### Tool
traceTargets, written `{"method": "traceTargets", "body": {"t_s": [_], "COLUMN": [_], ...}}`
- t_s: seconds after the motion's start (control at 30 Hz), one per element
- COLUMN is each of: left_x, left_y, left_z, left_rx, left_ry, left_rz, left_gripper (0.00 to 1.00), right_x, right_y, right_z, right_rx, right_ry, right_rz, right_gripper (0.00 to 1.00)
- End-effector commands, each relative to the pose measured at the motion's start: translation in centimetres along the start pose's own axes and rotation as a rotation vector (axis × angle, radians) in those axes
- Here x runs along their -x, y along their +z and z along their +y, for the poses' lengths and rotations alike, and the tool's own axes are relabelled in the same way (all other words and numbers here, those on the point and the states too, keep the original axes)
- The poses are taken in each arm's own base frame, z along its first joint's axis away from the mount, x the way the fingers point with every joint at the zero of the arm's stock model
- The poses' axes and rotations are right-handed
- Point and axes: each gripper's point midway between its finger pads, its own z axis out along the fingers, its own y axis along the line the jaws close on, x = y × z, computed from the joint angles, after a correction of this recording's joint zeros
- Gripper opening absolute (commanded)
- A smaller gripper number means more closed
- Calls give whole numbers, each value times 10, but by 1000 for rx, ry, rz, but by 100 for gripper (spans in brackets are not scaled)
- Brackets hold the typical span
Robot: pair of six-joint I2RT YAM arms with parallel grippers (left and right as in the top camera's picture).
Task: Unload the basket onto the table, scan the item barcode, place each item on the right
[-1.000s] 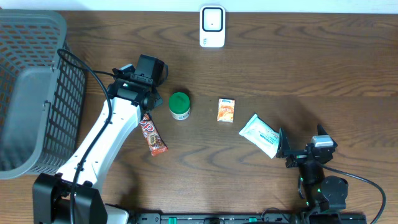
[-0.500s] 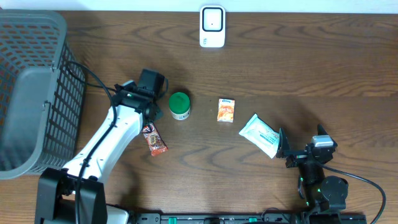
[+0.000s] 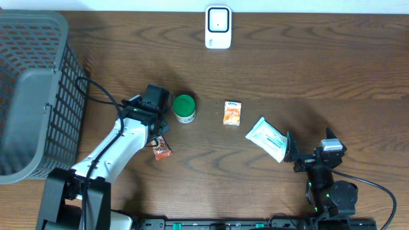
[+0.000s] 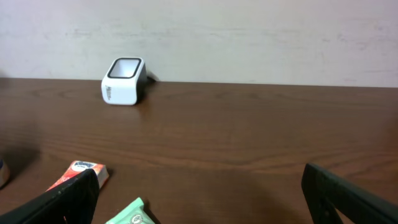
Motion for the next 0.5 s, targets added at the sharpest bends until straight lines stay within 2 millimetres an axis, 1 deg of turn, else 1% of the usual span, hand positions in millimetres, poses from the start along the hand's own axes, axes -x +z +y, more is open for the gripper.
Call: {"method": "traceTargets", "body": {"t_s": [0.0, 0.03, 0.13, 0.2, 0.23, 0.27, 0.33, 0.4, 0.47], "left_x": [-3, -2, -2, -2, -1, 3, 14, 28, 43], "left_y": [3, 3, 3, 3, 3, 2, -3, -15, -32], "left_z": [1, 0, 0, 0, -1, -1, -3, -7, -11], "left_rx": [6, 4, 3, 3, 2, 3, 0, -8, -32], "left_ry": [-22, -22, -23, -22, -23, -23, 0, 17, 16], "left_rz": [11, 10, 10, 8, 1, -17, -62, -117, -178], "left_gripper": [8, 12, 41, 55, 59, 61, 65, 67, 68], "right_x": [-1, -1, -1, -1, -1, -1, -1, -1, -1], "right_y": [0, 0, 0, 0, 0, 0, 0, 0, 0], "right_z": [0, 0, 0, 0, 0, 0, 0, 0, 0], "right_rx": [1, 1, 1, 1, 1, 1, 1, 1, 1], "right_ry": [14, 14, 14, 14, 14, 14, 14, 14, 14], "right_rz": [-1, -1, -1, -1, -1, -1, -1, -1, -1], "right_gripper": [99, 99, 99, 99, 99, 99, 99, 99, 99]}}
